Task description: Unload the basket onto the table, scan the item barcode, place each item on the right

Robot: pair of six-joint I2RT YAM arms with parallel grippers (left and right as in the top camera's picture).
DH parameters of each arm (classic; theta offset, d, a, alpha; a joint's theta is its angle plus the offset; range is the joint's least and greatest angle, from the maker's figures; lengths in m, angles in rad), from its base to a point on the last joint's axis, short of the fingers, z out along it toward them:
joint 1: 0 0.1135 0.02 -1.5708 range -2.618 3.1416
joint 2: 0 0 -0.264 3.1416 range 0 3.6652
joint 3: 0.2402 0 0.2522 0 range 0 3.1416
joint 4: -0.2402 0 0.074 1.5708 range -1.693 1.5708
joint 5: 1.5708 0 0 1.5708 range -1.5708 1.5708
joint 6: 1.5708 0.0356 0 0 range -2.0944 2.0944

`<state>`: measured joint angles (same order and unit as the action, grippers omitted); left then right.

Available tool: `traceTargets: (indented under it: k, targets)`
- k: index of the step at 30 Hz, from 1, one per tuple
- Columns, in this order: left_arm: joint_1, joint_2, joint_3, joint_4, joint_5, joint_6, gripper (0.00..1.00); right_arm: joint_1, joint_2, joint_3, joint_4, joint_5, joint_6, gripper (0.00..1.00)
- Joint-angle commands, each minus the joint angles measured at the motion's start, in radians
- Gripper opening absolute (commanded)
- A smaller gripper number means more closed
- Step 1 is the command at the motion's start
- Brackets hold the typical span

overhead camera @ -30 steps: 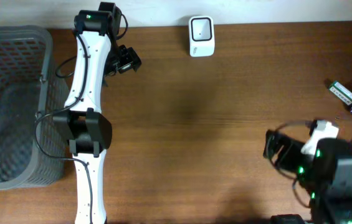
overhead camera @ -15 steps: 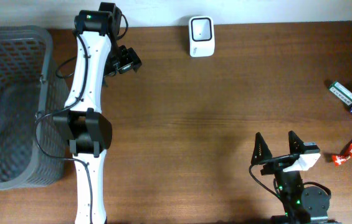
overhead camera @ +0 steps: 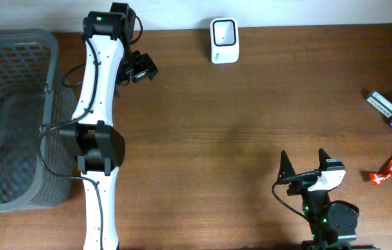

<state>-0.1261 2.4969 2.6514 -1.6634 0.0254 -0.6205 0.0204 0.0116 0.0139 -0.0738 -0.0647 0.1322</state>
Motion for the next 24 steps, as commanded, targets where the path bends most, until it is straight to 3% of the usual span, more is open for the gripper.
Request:
traceTargets:
  k: [1, 12, 14, 21, 24]
  targets:
    - [0.0, 0.011, -0.001, -0.002, -0.007, 0.015, 0.99, 0.006, -0.008, -0.008, -0.002, 0.016, -0.005, 0.99]
    - [0.0, 0.011, -0.001, -0.025, -0.003, 0.023, 0.99, 0.006, -0.008, -0.008, -0.002, 0.016, -0.005, 0.98]
    - [-0.018, -0.002, -0.001, -0.025, -0.005, 0.089, 0.99, 0.006, -0.008, -0.008, -0.002, 0.016, -0.005, 0.98]
    - [-0.142, -0.206, -0.001, -0.014, -0.284, 0.103, 0.99, 0.006, -0.008, -0.008, -0.002, 0.016, -0.005, 0.99]
    - [-0.146, -0.25, -0.001, -0.019, -0.296, 0.173, 0.99, 0.006, -0.008, -0.008, -0.001, 0.016, -0.005, 0.99]
